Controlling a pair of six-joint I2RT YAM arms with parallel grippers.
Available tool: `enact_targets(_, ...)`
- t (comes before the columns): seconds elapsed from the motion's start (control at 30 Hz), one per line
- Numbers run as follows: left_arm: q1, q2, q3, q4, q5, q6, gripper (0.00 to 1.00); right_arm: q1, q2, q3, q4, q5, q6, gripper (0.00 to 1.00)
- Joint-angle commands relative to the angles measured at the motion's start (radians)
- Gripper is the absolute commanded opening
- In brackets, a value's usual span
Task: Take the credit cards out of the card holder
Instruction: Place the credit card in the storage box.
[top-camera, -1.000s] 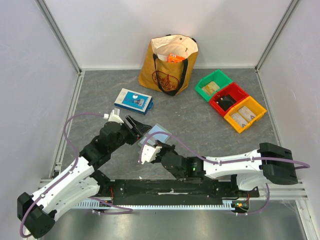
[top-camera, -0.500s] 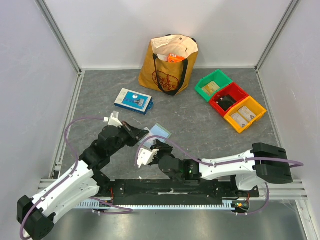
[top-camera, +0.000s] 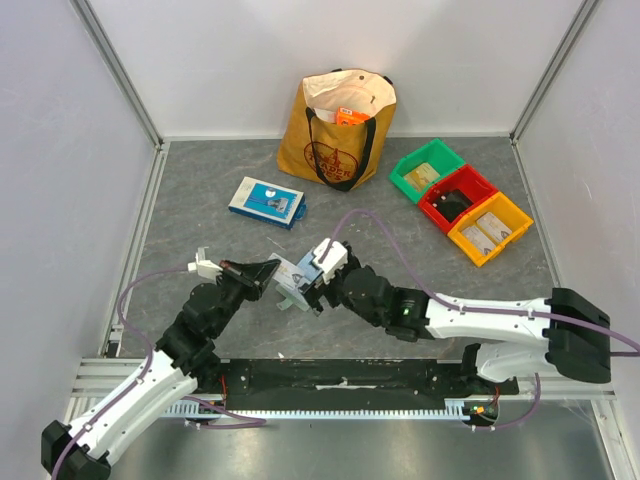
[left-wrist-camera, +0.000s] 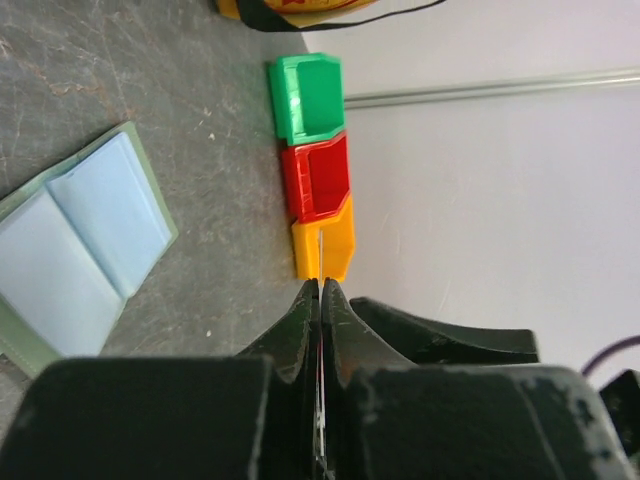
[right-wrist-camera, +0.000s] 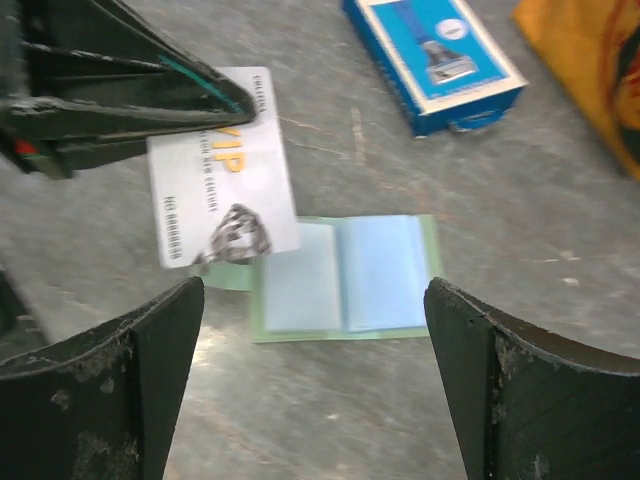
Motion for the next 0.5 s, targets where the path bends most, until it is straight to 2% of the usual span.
enact_targets(0.0, -0.001, -0.029, -0.045, 0.135, -0.086, -0.094, 0.02, -0.044, -0.081, -0.076, 0.102, -0.271, 0.283, 0.98)
enact_targets(0.2, 0.000, -0.026, -0.089, 0.210, -0.086, -0.149, 0.02, -0.103, -0.120, -0.235, 0.455, -0.384, 0.580, 0.98)
enact_targets(0.3, -0.003, -0.017, -0.089, 0.230, -0.077, -0.151, 0.02, -0.118, -0.098, -0.292, 0.629, -0.370, 0.703, 0.93)
enact_targets(0.47, -0.001, 0.004, -0.085, 0.262, -0.056, -0.143, 0.02, -0.153, -0.023, -0.321, 0.804, -0.342, 0.864, 0.87)
